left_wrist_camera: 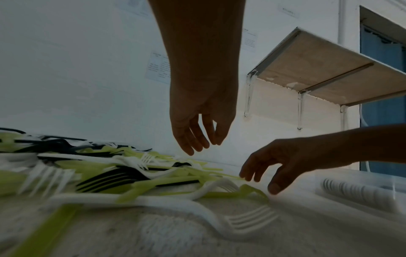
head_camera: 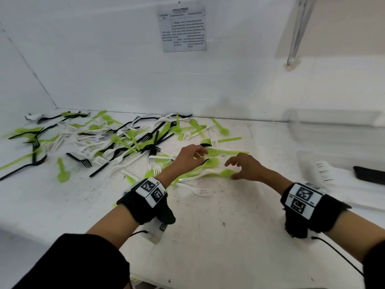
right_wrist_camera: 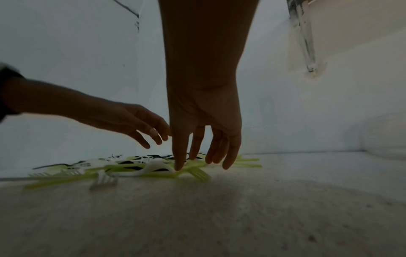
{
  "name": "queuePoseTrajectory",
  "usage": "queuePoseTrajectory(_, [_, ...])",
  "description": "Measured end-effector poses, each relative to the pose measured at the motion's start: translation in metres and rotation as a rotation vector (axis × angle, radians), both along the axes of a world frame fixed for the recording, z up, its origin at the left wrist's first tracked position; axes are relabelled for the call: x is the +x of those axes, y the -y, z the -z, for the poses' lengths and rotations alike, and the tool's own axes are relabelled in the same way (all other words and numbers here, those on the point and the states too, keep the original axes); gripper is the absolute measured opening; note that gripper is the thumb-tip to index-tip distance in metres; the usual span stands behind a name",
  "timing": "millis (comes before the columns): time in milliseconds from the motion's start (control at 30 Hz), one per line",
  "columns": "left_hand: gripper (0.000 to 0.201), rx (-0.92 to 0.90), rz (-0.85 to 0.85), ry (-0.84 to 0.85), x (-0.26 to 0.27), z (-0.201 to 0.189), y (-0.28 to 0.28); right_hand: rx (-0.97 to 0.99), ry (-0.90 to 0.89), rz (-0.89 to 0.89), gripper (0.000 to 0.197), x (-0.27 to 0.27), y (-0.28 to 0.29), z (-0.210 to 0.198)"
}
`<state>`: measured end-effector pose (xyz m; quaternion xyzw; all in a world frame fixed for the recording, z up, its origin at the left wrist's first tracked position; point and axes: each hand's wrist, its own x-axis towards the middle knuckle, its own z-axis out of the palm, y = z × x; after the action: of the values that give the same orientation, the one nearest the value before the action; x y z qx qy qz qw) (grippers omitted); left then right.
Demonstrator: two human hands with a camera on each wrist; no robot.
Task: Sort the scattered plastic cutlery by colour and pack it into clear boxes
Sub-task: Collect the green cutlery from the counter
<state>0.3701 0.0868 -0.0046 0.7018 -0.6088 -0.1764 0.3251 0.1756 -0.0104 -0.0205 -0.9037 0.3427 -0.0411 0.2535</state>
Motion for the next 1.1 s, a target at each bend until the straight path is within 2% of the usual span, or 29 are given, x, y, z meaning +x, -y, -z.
queuePoseTrajectory(133, [0.024,0.044,0.028,0.041,-0.005,-0.005,0.020,0.009,-0.068,-0.022,0.044,0.002,0.007,0.007])
queuePoseTrajectory(233, [0.028,0.139,0.047,0.085,-0.004,-0.001,0.036,0.036,-0.037,-0.017,0.037,-0.003,0.016,0.006])
queuePoseTrajectory(400, [0.043,0.354,0.067,0.184,-0.008,0.014,0.055,0.076,0.028,-0.023,0.036,-0.018,0.031,0.006])
queuePoseTrajectory(567, [0.054,0.417,0.045,0.270,-0.013,0.025,0.061,0.067,0.035,-0.060,0.037,-0.020,0.035,0.011])
queuePoseTrajectory(700, [0.044,0.398,-0.004,0.229,-0.014,0.024,0.053,0.056,-0.001,-0.101,0.037,-0.014,0.040,0.012])
queuePoseTrajectory(833, [0.031,0.289,-0.038,0.180,-0.010,0.023,0.037,0.086,-0.034,-0.163,0.035,-0.006,0.048,0.010])
queuePoseTrajectory(967, [0.028,0.233,-0.155,-0.093,0.002,0.018,0.027,0.022,0.041,-0.136,0.026,0.010,0.056,0.006])
queuePoseTrajectory(1000, [0.026,0.220,-0.175,-0.129,0.005,0.015,0.025,0.000,0.070,-0.123,0.025,0.015,0.056,0.006])
queuePoseTrajectory(1100, [0.035,0.168,-0.189,-0.117,0.009,0.003,0.017,-0.025,0.069,-0.105,0.031,0.029,0.053,0.008])
